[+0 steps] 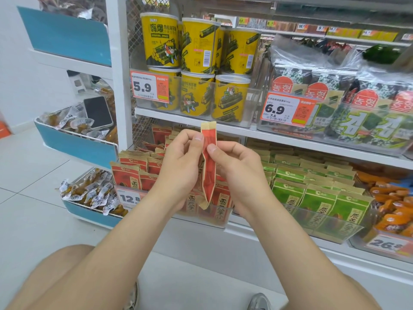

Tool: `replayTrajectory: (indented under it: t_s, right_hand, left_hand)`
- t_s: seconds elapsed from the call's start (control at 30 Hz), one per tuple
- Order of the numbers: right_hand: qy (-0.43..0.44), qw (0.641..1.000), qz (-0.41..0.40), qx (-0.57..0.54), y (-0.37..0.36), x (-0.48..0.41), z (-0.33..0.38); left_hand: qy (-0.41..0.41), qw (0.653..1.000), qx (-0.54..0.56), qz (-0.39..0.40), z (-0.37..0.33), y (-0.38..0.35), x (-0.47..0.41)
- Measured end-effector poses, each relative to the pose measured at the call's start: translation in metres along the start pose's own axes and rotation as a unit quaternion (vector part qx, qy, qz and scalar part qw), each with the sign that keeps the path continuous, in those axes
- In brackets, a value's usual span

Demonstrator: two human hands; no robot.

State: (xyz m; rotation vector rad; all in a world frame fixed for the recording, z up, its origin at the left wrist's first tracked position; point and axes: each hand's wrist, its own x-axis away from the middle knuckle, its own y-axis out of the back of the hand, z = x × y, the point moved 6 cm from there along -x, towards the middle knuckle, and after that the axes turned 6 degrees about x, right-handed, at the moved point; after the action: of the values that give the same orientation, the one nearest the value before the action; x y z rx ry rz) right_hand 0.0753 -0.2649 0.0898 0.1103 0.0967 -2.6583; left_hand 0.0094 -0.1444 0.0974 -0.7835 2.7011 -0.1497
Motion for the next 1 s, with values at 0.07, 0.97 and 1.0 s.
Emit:
replayTrajectory:
  t_s: [0.07,0.97,1.0]
  right_hand:
    - [-0.004,1.000,0.012,-0.011,0.001,-0.002,-0.004]
    - [0.108,0.963,0.047,0.242,0.009,-0.001,0.017]
    - [0.109,0.961,0.053,0.247,0.008,-0.001,0.017]
  left_hand:
    - [-0.002,1.000,-0.008,0.003,0.000,0.002,-0.001]
    - [-0.005,0.993,-0.045,0.113,-0.020,0.010,0.009]
    - [-0.006,0.992,-0.045,0.114,-0.020,0.010,0.009]
